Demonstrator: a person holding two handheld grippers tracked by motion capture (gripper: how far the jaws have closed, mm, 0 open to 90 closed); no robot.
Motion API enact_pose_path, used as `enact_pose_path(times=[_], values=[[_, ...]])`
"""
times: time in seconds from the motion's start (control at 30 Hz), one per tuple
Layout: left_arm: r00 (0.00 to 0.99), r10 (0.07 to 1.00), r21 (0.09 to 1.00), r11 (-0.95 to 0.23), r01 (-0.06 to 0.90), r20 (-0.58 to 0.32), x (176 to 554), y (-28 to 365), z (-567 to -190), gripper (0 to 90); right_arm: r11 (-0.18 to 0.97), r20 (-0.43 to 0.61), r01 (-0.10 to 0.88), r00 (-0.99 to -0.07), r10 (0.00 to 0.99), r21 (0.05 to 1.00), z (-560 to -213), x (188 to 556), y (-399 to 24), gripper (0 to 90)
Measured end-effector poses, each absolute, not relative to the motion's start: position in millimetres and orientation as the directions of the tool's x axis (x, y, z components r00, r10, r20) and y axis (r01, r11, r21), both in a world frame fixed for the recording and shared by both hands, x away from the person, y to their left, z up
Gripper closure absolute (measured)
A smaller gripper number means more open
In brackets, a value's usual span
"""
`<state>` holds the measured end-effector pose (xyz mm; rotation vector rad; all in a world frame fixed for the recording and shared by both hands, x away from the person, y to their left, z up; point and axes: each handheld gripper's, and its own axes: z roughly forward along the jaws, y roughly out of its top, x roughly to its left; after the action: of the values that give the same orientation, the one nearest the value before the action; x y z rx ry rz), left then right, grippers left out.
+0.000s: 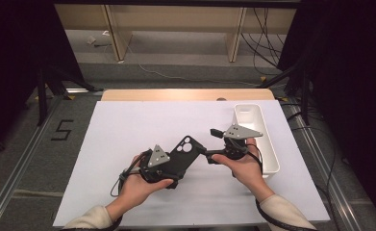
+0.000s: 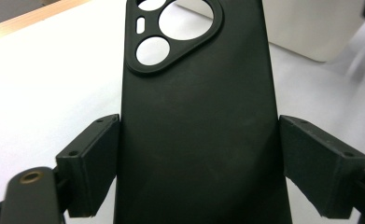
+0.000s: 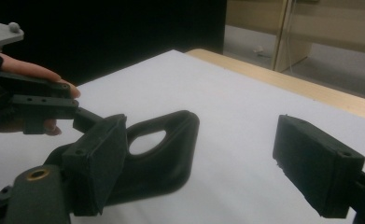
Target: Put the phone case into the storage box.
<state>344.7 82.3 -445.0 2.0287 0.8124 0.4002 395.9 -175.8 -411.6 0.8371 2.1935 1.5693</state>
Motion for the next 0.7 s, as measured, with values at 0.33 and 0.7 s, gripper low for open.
enact_pose_path(times=[0.33,0.7], values=[[0.752,0.659,0.840,-0.396,0.371,-0.022,340.3,74.7,-444.0,15.7,0.224,0.123,0.322,-0.779,0.614,0.920,-418.2,403.1,-159.9,22.6],[0.758,0.652,0.844,-0.393,0.364,-0.023,337.9,71.6,-442.8,15.7,0.224,0.148,0.348,-0.778,0.610,0.911,-422.3,406.8,-153.2,27.8]])
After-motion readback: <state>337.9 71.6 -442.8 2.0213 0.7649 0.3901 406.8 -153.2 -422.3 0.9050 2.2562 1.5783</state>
